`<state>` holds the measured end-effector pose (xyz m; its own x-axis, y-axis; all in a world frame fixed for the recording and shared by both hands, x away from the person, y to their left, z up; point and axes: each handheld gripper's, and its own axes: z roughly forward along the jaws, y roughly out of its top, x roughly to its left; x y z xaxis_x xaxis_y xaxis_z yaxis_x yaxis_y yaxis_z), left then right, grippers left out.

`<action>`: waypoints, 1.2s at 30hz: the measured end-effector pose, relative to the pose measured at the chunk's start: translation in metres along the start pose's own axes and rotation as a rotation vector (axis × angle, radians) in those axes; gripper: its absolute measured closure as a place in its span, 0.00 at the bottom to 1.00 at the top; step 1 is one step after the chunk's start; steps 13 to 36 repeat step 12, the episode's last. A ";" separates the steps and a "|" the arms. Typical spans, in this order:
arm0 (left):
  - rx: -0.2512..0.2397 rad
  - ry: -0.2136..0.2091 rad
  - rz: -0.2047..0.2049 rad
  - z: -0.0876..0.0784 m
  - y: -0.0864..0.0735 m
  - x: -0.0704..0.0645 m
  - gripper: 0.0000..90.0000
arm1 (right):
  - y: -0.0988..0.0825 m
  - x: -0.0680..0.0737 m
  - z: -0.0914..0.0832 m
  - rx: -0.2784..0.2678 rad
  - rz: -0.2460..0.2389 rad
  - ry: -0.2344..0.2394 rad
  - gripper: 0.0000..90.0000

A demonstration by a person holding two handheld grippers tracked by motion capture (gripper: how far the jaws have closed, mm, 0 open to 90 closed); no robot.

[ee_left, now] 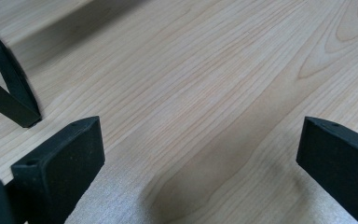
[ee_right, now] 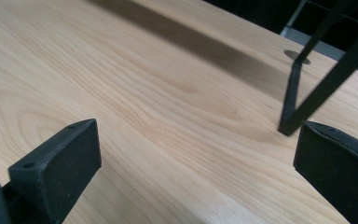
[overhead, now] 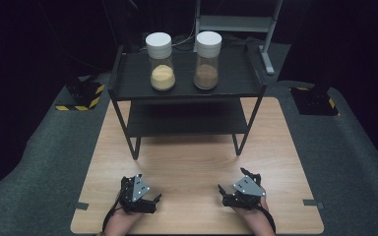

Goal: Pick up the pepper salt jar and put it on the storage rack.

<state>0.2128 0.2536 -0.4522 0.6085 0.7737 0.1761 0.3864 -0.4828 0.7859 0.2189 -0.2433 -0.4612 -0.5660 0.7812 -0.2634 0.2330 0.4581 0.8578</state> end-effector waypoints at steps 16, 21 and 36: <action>0.003 0.012 0.004 0.000 0.001 -0.003 0.01 | 0.004 -0.001 -0.003 0.052 -0.032 -0.002 0.00; 0.003 0.012 0.004 0.000 0.001 -0.003 0.01 | 0.004 -0.001 -0.003 0.052 -0.032 -0.002 0.00; 0.003 0.012 0.004 0.000 0.001 -0.003 0.01 | 0.004 -0.001 -0.003 0.052 -0.032 -0.002 0.00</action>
